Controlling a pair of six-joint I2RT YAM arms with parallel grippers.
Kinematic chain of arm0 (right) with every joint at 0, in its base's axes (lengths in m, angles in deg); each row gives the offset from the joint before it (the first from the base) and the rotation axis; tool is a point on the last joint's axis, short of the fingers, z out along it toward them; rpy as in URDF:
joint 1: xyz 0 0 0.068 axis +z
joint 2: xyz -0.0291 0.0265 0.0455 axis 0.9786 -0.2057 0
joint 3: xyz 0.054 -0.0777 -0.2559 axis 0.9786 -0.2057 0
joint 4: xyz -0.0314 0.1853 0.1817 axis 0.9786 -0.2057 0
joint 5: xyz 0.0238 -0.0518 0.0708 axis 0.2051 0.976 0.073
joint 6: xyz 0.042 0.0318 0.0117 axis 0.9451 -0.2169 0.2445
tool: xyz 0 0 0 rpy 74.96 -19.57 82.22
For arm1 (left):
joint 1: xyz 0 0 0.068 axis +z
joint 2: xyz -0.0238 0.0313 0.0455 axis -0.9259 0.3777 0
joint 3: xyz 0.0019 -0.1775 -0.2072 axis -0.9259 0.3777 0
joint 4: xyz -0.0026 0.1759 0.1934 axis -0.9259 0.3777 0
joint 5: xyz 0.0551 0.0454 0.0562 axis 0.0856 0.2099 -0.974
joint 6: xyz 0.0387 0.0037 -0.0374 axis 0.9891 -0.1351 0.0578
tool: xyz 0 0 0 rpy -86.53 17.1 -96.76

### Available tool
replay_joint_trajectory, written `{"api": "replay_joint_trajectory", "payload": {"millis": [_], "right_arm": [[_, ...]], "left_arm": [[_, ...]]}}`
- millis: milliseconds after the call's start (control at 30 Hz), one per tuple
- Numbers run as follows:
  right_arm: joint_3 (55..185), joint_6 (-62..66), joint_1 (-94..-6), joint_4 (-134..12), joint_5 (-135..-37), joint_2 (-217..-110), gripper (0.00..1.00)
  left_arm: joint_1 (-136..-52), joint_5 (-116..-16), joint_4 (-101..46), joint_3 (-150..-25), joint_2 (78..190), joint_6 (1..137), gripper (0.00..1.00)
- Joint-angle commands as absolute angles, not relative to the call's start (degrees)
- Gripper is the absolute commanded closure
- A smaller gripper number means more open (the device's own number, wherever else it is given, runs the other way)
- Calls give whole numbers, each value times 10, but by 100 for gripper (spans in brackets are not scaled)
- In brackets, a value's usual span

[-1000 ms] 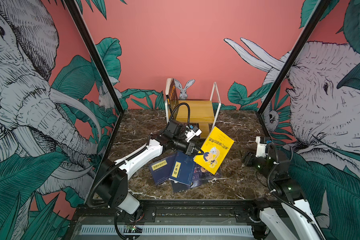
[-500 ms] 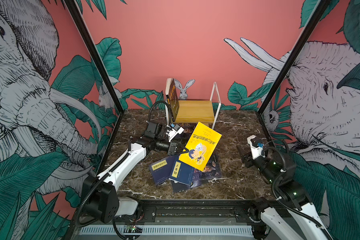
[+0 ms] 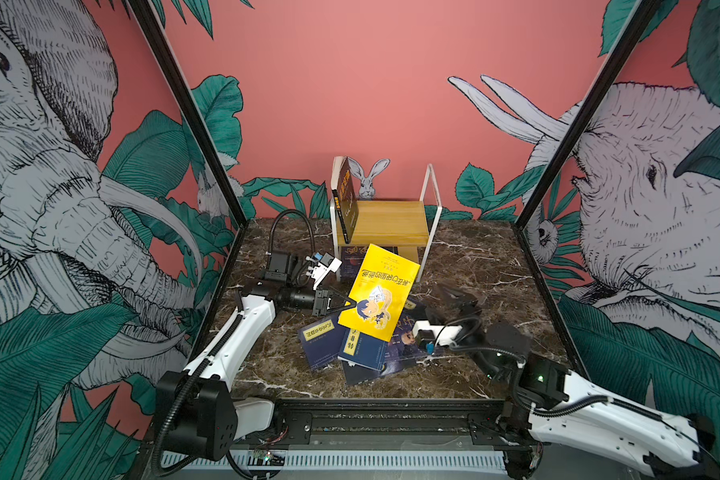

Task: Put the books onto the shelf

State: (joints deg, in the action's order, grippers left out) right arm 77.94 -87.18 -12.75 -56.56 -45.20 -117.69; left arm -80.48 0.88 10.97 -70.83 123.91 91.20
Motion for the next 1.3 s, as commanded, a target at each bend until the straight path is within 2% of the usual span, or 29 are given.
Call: {"api": "replay_joint_trajectory", "payload": {"millis": [0, 133, 333, 500, 1000, 1267], "right_arm": [[777, -1059, -89, -461, -369, -1193, 27], [784, -1087, -85, -489, -374, -1201, 33], [784, -1110, -78, -523, -383, -1225, 34], [793, -1123, -62, -545, -391, -1252, 36], [866, -1153, -60, -542, -442, -1340, 34], [879, -1155, -104, -530, -486, -1343, 34]], "left_arm": [[-796, 72, 81, -716, 1227, 918, 100], [-793, 88, 83, -709, 1225, 924, 100], [-780, 143, 107, -725, 1225, 927, 100], [-779, 166, 67, -713, 1225, 884, 100], [-791, 206, 63, -700, 1221, 872, 100], [-799, 206, 62, -699, 1222, 868, 100]]}}
